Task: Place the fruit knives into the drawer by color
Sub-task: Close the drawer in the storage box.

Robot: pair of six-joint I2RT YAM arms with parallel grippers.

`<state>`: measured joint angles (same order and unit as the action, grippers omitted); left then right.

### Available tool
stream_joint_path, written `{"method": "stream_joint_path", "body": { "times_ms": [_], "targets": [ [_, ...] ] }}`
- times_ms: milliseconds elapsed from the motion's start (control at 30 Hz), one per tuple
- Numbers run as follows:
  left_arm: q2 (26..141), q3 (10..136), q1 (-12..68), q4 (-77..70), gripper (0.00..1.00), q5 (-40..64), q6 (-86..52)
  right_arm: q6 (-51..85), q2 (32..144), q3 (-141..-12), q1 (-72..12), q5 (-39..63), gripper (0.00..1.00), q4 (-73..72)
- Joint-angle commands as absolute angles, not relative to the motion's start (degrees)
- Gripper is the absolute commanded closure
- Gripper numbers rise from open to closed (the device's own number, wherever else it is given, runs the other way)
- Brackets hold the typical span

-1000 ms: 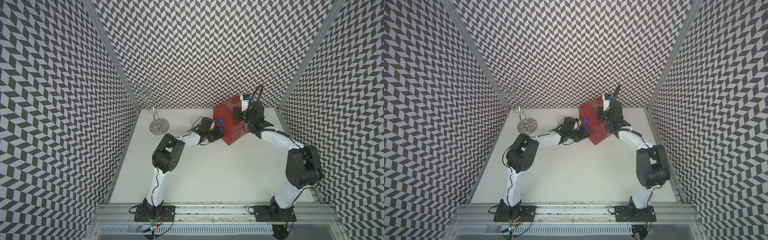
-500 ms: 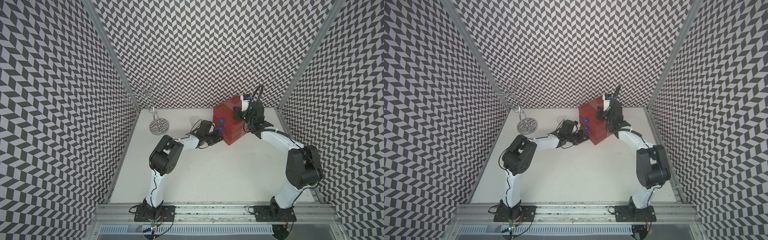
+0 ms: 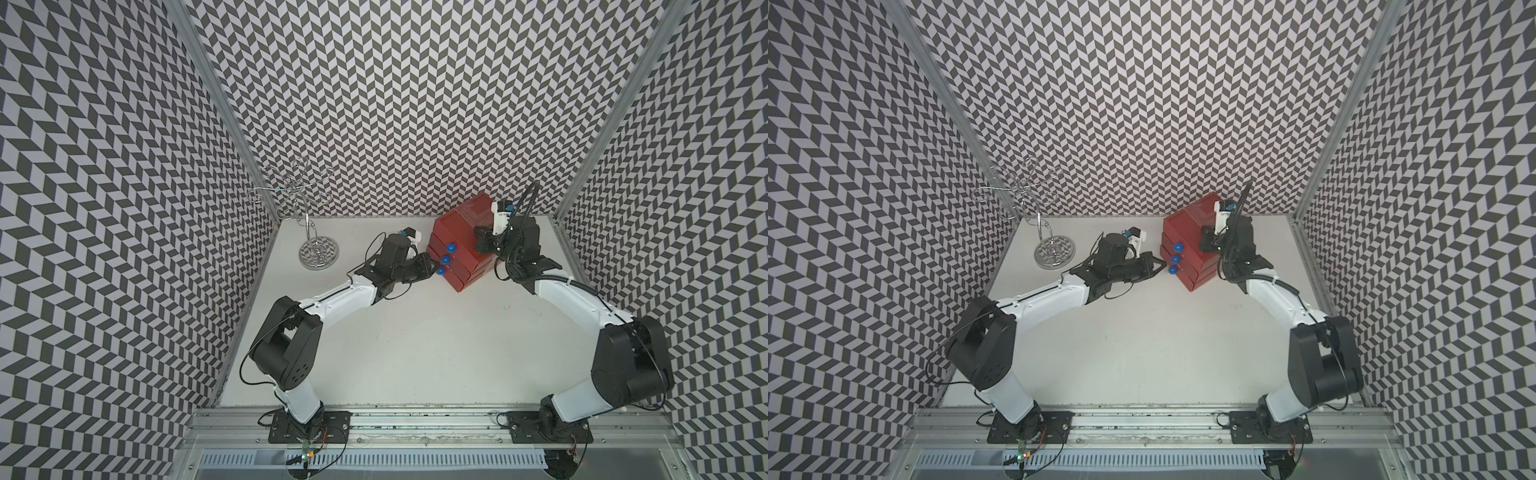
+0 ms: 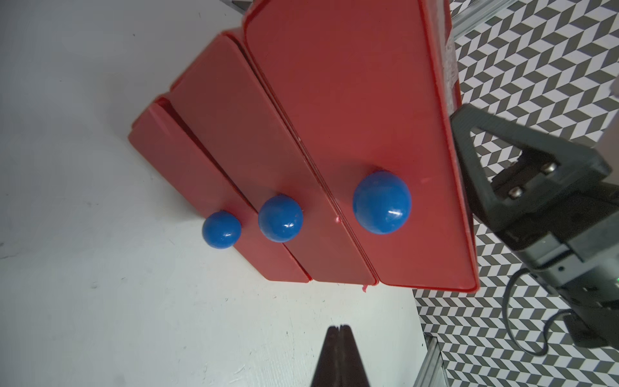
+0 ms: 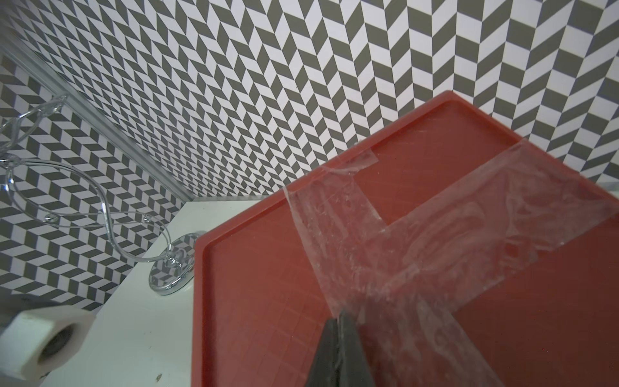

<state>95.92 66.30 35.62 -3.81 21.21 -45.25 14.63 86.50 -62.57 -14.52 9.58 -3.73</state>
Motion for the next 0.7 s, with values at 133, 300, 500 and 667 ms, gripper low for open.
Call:
{"method": "stream_joint_path", "body": {
  "times_ms": [133, 300, 500, 667],
  "targets": [
    [84.44, 63.0, 35.78, 1.22, 0.84, 13.67, -36.64, 15.72, 77.36, -56.05, -15.07, 7.77, 1.0, 4.57],
    [75.64, 60.01, 33.6, 5.04, 0.56, 9.46, -32.92, 15.68, 70.92, -53.19, -15.21, 7.74, 0.99, 4.12],
    [65.49, 55.0, 28.06, 9.42, 0.33, 6.22, -30.35, 15.68, 64.9, -49.75, -15.3, 7.74, 0.99, 3.91],
    [58.48, 51.86, 23.67, 13.36, 0.08, -1.0, -28.92, 15.68, 60.42, -46.2, -15.39, 7.74, 0.99, 2.86]
  ]
}}
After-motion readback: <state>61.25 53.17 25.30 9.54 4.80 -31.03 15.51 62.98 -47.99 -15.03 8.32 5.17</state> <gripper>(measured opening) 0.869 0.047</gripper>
